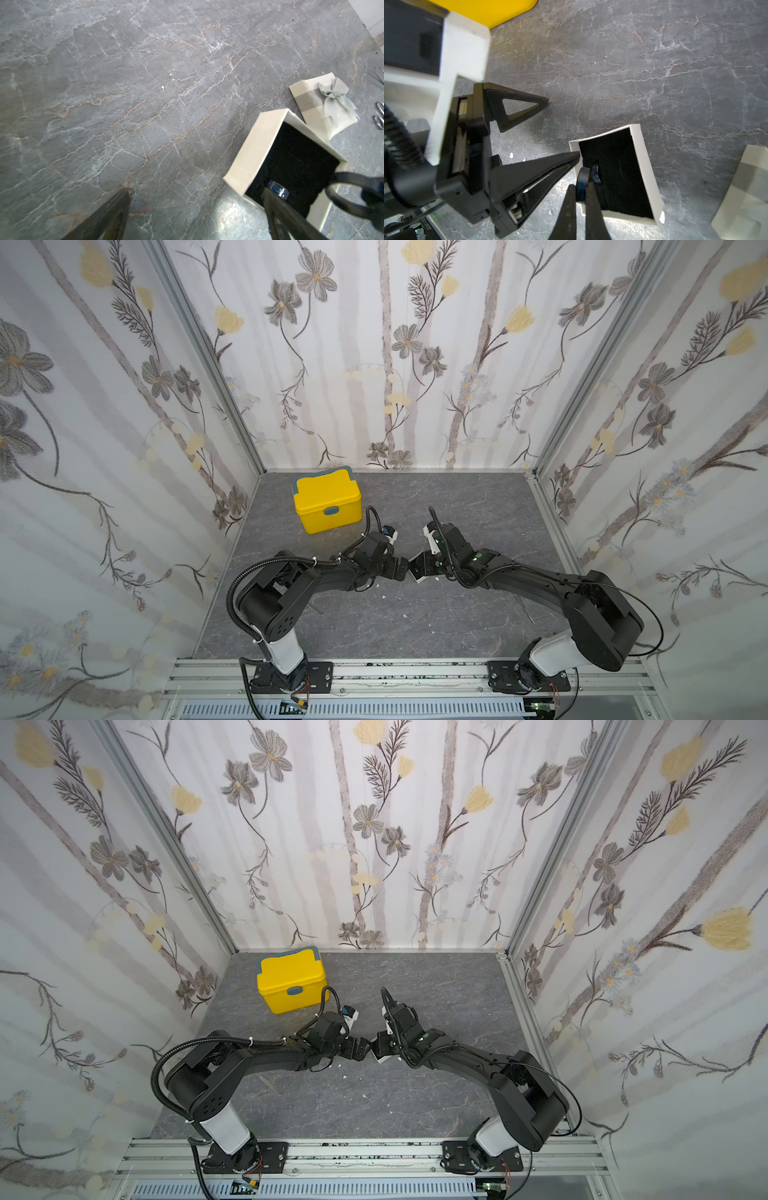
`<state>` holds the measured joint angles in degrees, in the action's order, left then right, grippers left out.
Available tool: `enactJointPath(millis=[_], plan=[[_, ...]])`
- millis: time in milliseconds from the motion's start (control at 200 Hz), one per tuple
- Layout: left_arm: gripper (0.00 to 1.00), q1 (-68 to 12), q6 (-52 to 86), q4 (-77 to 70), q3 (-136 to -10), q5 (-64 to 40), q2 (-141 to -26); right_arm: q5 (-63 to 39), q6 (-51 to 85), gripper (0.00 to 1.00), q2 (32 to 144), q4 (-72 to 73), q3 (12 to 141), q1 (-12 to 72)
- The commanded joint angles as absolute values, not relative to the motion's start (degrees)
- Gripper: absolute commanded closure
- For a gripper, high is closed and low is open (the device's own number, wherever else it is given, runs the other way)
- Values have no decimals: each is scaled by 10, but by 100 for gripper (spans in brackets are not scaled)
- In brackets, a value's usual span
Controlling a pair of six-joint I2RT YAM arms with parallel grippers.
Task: Take the rings out of the lift-off lid box
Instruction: Take out the ring from the jewelry box, then place the ring at the center of the board.
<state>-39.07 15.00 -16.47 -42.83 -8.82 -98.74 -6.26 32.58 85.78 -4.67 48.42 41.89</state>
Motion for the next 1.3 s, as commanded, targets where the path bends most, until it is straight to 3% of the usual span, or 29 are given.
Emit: enactJointPath(millis=[0, 405, 1009, 1294], plan=[[0, -392, 154, -134, -433, -98, -990, -75, 329, 100, 844, -28, 487, 418], [0, -381, 124, -78, -461, -57, -905, -85, 337, 100, 769, -60, 415, 364], [0, -378, 168, -90, -375, -37, -826, -200, 300, 100, 1020, 29, 558, 261], [0, -375, 163, -96, -376, -42, -829, -200, 297, 100, 1052, 49, 579, 246]])
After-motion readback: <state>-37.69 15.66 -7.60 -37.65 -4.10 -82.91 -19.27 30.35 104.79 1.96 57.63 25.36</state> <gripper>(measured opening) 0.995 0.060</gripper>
